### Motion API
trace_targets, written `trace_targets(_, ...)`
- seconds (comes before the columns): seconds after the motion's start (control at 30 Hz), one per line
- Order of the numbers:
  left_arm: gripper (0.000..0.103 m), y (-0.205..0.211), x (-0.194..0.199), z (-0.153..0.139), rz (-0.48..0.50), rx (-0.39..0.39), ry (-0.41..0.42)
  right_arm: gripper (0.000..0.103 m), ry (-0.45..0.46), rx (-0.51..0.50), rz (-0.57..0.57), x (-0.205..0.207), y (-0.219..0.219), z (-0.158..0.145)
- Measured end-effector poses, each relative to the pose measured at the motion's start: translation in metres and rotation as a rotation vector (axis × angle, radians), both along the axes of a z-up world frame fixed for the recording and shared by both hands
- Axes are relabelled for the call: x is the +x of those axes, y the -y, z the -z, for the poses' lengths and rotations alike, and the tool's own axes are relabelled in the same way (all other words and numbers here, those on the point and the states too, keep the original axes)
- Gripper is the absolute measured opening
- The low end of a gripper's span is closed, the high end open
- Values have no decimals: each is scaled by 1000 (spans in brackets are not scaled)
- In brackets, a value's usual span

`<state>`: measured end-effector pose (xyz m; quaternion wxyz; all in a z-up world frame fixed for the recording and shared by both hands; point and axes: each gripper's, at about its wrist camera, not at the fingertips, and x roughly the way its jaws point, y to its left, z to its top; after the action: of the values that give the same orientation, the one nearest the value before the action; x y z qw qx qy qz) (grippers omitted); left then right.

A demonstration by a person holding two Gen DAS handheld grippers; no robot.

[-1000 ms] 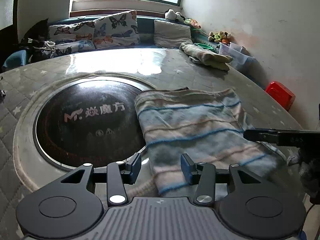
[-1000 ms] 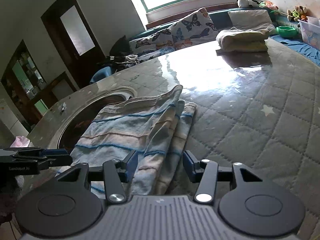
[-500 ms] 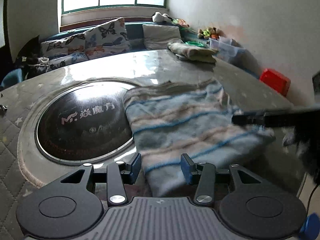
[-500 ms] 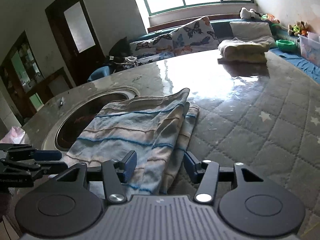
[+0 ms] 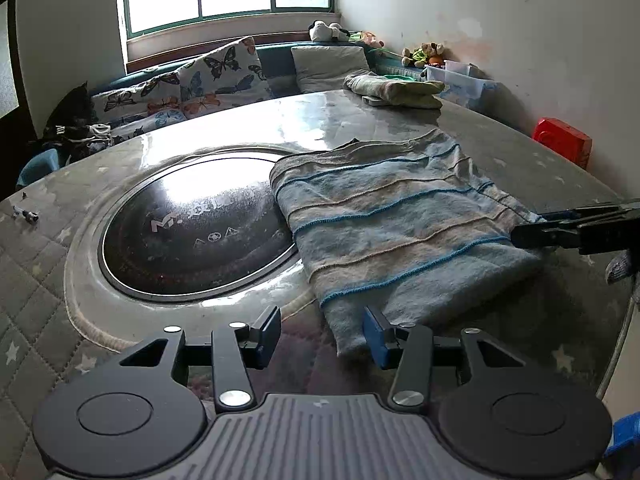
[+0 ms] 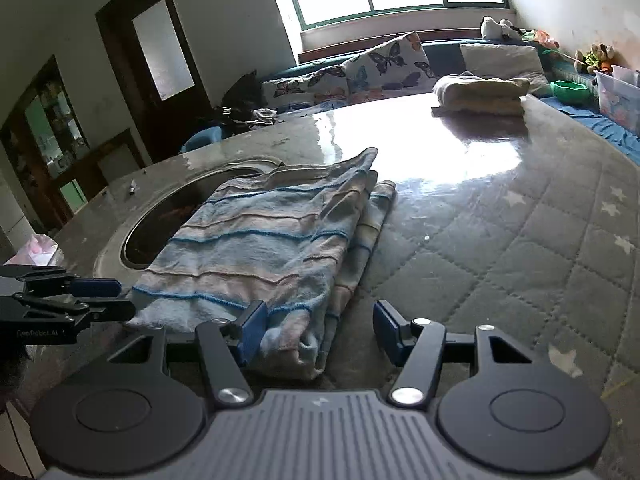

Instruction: Fold clothes

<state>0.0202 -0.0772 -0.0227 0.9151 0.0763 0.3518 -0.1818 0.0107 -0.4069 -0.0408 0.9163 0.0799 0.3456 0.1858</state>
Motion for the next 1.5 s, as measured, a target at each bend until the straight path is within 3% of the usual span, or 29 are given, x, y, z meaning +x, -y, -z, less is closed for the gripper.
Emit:
trace_targets(0.3, 49, -9, 26, -16, -49, -86, -14, 59, -5, 41, 17, 27, 1, -10)
trace_targets(0.67, 49, -8, 76, -2, -103, -137, -125, 59, -46, 19, 45, 63, -12, 0)
trace_targets(0.77, 49, -8, 80, -1, -104, -148, -139, 52, -61, 50, 38, 68, -12, 1)
trace_targets(0.83, 49, -8, 83, 0, -108, -157, -149, 38, -70, 72, 34, 71, -12, 2)
trace_targets(0.93, 48, -10, 88, 0, -117, -179, -165, 31, -88, 113, 39, 74, -9, 4)
trace_targets(1.17, 47, -9, 91, -1, -103, -208, -181, 34, -94, 179, 67, 74, 0, 8)
trace_targets(1.27, 46, -6, 94, 0, -97, -215, -192, 34, -85, 164, 57, 74, -4, 7)
trace_targets(1.5, 36, -2, 96, 1, -77, -227, -208, 21, -92, 206, 67, 73, 1, 8)
